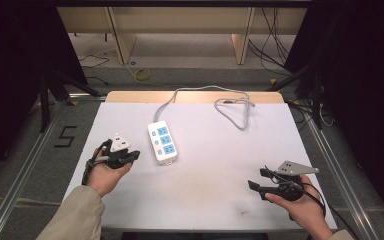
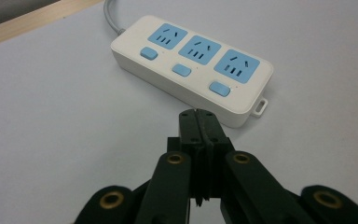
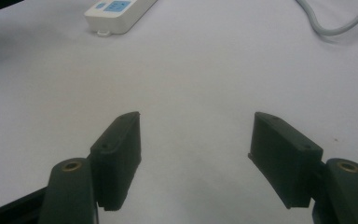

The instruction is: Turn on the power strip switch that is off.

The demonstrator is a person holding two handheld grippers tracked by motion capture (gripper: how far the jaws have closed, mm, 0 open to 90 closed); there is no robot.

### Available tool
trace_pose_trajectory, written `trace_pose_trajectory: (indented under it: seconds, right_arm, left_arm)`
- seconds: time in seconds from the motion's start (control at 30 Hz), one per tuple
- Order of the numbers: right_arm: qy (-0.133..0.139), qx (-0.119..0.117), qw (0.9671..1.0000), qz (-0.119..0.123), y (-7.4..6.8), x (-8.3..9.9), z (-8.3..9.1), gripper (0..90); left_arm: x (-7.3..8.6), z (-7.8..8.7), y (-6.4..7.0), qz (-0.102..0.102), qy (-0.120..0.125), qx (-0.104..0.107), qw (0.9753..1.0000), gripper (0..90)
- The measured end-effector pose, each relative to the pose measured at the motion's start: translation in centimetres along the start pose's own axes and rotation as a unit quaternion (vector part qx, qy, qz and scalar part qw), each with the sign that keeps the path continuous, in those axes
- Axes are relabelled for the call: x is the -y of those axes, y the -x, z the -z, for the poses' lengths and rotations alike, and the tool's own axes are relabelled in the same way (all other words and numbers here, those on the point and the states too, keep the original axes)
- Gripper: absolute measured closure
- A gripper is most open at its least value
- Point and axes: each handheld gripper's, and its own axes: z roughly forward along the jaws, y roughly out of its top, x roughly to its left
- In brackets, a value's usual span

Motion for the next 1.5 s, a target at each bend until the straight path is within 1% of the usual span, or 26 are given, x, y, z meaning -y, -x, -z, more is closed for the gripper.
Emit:
trace_pose_trajectory:
  seconds: [0.07, 0.1, 0.2, 0.37, 0.57, 0.6, 0.63, 0.87, 1.0, 1.07, 1.3, 1.33, 1.5]
  right_arm:
    - [0.000, 0.001, 1.0000, 0.001, 0.0, 0.0, 0.0, 33.8]
    - [-0.001, 0.001, 1.0000, 0.002, 0.0, 0.0, 0.0, 33.8]
    - [-0.002, 0.002, 1.0000, 0.002, 0.0, 0.0, 0.0, 33.9]
    - [-0.002, 0.001, 1.0000, 0.003, 0.0, 0.0, 0.0, 33.9]
    - [-0.002, 0.002, 1.0000, 0.002, 0.0, 0.1, 0.0, 33.8]
    - [-0.002, 0.001, 1.0000, 0.003, 0.0, 0.1, 0.0, 33.8]
    - [-0.002, 0.001, 1.0000, 0.003, 0.0, 0.1, 0.0, 33.8]
    - [-0.003, 0.000, 1.0000, 0.003, 0.1, 0.1, -0.1, 33.9]
    - [-0.002, 0.000, 1.0000, 0.002, 0.1, 0.1, 0.0, 33.9]
    - [-0.003, 0.000, 1.0000, 0.003, 0.1, 0.1, 0.0, 33.9]
    - [-0.002, 0.000, 1.0000, 0.002, 0.1, 0.1, -0.1, 33.9]
    - [-0.002, 0.000, 1.0000, 0.002, 0.1, 0.1, -0.1, 33.9]
    - [-0.003, 0.000, 1.0000, 0.003, 0.1, 0.1, -0.1, 33.9]
  left_arm:
    - [-0.2, -0.2, -0.1, -0.003, -0.001, -0.002, 1.0000, 89.9]
    - [-0.3, -0.3, 0.0, -0.001, -0.001, -0.003, 1.0000, 89.9]
    - [-0.5, -0.6, -0.2, -0.007, -0.002, -0.007, 0.9999, 89.9]
    - [-0.8, -0.9, -0.4, -0.005, -0.003, -0.010, 0.9999, 89.9]
    - [-1.3, -1.4, -0.6, -0.006, -0.005, -0.012, 0.9999, 89.9]
    - [-1.4, -1.4, -0.6, -0.009, -0.007, -0.012, 0.9999, 89.9]
    - [-1.4, -1.5, -0.7, -0.007, -0.006, -0.013, 0.9999, 89.9]
    - [-2.0, -2.0, -0.9, -0.008, -0.006, -0.016, 0.9998, 89.9]
    - [-2.2, -2.2, -1.0, -0.012, -0.009, -0.019, 0.9997, 89.9]
    - [-2.3, -2.4, -1.0, -0.010, -0.009, -0.021, 0.9997, 89.9]
    - [-2.8, -2.6, -1.3, -0.014, -0.012, -0.022, 0.9996, 89.9]
    - [-2.8, -2.7, -1.3, -0.010, -0.010, -0.024, 0.9996, 89.9]
    - [-3.1, -3.0, -1.5, -0.011, -0.013, -0.026, 0.9995, 89.9]
